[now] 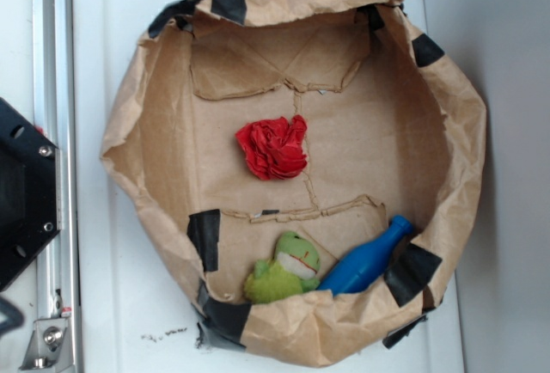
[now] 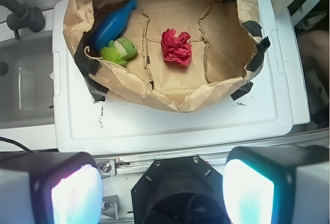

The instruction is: Grab the red paper.

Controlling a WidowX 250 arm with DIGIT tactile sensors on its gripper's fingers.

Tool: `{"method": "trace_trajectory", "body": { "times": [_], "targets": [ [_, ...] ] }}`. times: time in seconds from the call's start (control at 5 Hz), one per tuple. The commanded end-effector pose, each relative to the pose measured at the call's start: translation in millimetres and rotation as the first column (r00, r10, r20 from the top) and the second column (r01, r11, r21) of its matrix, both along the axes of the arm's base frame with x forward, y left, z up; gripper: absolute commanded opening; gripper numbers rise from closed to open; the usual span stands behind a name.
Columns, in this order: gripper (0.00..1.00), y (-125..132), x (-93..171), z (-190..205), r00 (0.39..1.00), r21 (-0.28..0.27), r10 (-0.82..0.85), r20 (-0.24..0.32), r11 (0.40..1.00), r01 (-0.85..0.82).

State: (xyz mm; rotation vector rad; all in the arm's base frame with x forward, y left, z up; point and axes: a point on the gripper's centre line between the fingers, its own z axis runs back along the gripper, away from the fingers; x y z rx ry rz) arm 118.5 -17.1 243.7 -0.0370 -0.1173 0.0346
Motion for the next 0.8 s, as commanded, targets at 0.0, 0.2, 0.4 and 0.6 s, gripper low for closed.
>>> {"method": "trace_trajectory", "body": {
  "times": [0.0,0.2,0.4,0.6],
  "targets": [
    [1.0,0,0,0,1.0,0.0,0.0,0.0,1.0,0.0],
    [1.0,9,50,-9,1.0,-0.013,0.002,-0.003,1.0,-0.002],
    [1.0,4,87,-12,0.998,-0.036,-0.06,0.023,0.998,0.061],
    [1.0,-4,87,-29,0.992,-0.021,-0.125,0.003,0.992,0.125]
  ]
}}
